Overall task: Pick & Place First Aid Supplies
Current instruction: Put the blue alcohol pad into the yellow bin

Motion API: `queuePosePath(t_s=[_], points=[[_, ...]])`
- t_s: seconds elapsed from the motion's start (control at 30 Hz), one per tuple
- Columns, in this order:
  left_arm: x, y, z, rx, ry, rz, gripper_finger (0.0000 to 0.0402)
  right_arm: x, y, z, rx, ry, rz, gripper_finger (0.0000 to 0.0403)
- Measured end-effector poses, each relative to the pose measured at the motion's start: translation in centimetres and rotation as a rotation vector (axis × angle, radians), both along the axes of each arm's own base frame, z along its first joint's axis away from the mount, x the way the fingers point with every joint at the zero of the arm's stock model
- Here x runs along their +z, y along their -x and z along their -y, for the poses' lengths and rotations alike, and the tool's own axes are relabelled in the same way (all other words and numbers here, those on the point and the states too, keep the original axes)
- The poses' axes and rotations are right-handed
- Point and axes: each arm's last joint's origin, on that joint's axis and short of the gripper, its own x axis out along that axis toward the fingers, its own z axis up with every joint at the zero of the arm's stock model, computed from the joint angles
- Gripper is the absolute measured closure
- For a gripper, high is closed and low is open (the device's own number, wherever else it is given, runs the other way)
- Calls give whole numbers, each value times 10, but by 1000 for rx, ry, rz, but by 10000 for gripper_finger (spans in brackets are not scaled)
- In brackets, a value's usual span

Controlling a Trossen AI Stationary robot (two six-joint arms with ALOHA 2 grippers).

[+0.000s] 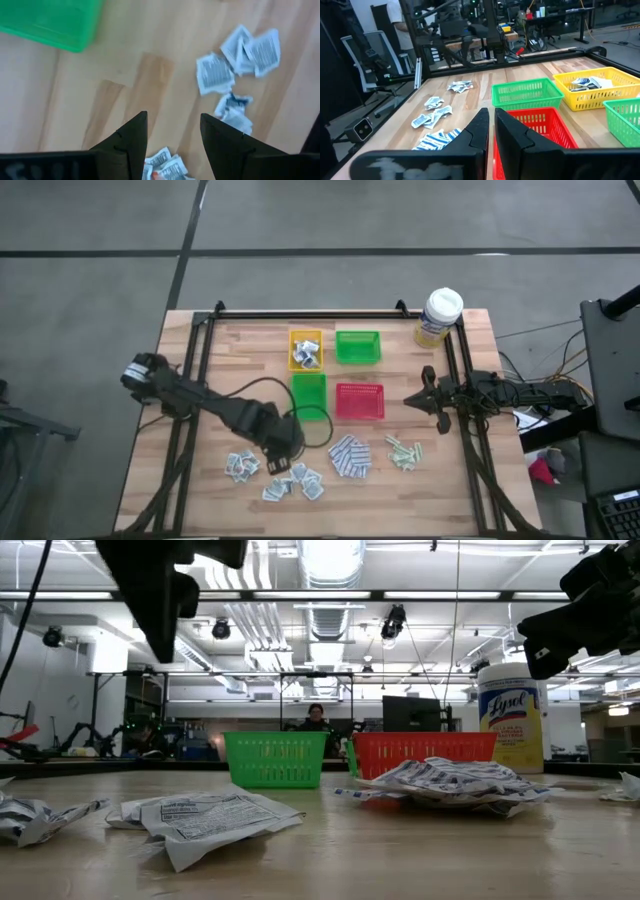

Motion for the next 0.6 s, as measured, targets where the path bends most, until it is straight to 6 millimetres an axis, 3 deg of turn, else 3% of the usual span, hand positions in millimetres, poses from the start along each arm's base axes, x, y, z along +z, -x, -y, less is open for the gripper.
queuePosePath(t_s=[0.3, 0.6], points=[[-10, 6, 27, -100, 24, 62, 227, 0, 0, 0, 0, 0, 0, 374], [-12, 4, 35, -148, 44, 128, 227, 0, 0, 0, 0, 0, 0, 374]])
